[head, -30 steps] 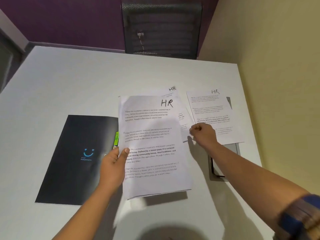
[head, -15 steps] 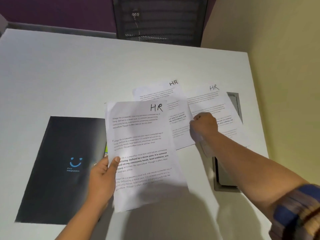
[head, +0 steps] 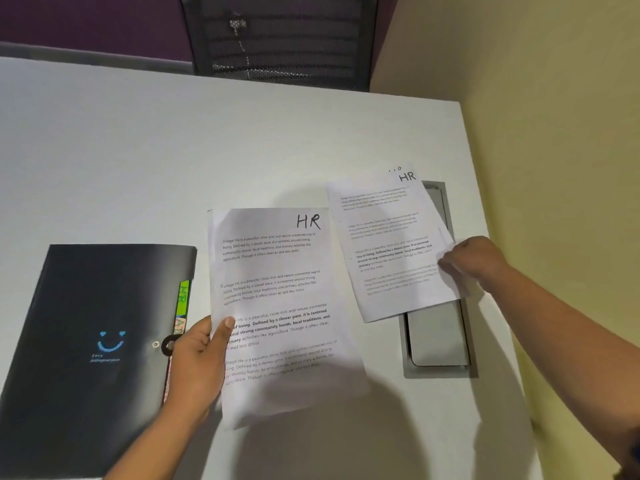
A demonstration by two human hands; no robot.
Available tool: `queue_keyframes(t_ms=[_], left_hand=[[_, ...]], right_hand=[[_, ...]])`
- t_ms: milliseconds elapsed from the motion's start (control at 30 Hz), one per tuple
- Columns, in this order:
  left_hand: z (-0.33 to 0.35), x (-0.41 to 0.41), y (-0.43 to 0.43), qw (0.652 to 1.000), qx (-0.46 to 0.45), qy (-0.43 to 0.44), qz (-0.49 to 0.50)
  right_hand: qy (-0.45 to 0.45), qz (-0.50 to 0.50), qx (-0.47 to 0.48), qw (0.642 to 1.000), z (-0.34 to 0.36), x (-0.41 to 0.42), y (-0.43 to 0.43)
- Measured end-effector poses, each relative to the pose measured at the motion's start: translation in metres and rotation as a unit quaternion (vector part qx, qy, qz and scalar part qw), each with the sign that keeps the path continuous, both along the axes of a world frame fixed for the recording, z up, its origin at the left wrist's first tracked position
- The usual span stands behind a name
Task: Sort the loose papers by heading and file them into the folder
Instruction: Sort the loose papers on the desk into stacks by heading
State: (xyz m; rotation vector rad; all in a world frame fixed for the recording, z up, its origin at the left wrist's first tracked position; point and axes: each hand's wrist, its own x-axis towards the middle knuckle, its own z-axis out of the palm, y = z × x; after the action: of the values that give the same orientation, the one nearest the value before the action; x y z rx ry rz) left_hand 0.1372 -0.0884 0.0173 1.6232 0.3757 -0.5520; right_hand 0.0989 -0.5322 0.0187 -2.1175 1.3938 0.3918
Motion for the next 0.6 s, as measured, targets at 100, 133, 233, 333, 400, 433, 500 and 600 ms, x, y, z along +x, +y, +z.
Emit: queue_keyframes(t_ms=[100,133,233,333,400,433,500,600], left_hand=[[0.001,-0.004,-0.004,1.000,0.002,-0.001,-0.005],[0.002,-0.005,-0.004,1.000,0.002,-0.002,-0.006],[0.007,-0.007,-0.004,1.000,0.010,-0.018,-0.006],[0.008,-0.007,0.000,0.999,0.022,-0.033,-0.005],[0.007,-0.007,0.002,0.999,0.026,-0.035,-0.010],[0.007,-0.007,0.003,0.999,0.026,-0.036,-0.010],[0.009,-0.007,0.006,0.999,0.027,-0.044,-0.009],[0.013,-0.007,0.012,0.998,0.032,-0.060,-0.003]], right_hand=[[0.034,0.046,-0.053,0.997,-0.013,0.005,0.001],[0.049,0.050,-0.071,0.995,-0.016,0.007,0.003],[0.047,0.032,-0.066,0.996,-0.016,0.011,0.007],[0.006,0.015,-0.030,0.999,-0.011,0.011,0.009],[-0.023,0.020,-0.030,0.999,-0.009,0.006,0.007],[-0.041,0.019,-0.032,0.998,-0.006,0.002,0.007],[-0.097,0.001,-0.030,0.995,0.002,-0.009,0.009],[-0.186,-0.046,0.019,0.981,0.023,-0.030,0.020]])
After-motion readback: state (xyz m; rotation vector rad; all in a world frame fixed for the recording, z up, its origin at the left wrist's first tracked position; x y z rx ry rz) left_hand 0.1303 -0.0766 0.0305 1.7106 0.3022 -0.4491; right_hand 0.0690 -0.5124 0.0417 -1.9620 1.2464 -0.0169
